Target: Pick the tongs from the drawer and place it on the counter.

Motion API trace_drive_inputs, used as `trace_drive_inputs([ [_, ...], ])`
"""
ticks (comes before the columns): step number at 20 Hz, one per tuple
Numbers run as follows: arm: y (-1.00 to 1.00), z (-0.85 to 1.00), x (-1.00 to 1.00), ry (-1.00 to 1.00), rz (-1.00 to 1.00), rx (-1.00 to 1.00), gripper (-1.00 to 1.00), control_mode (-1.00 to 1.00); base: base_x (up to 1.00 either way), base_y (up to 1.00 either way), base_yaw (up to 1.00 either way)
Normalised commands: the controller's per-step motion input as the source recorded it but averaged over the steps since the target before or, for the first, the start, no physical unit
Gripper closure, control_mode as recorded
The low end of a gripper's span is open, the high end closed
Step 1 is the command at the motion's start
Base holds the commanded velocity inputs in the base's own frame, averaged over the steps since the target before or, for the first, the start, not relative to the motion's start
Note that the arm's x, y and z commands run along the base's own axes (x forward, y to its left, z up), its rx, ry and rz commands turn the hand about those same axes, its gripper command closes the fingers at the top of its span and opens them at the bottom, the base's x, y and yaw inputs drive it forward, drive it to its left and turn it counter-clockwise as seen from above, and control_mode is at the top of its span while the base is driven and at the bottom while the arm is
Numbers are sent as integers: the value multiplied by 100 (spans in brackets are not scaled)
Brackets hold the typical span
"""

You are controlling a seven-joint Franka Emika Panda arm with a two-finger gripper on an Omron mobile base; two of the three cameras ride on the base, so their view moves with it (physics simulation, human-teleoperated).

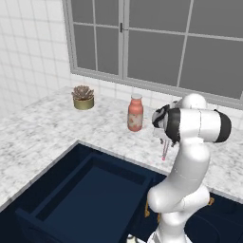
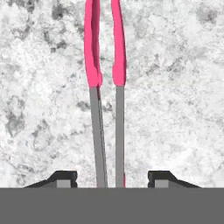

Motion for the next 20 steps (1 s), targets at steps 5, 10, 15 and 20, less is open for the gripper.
trace_drive_inputs([
  [5,7,83,-57,-15,0,-4,-100,-100,0,0,0],
  [10,89,82,-97,-25,10,-6,-100,-100,0,0,0],
  [15,85,90,-90,-30,13,-13,-100,-100,0,0,0],
  [20,-6,100,-90,-15,17,-9,-100,-100,0,0,0],
])
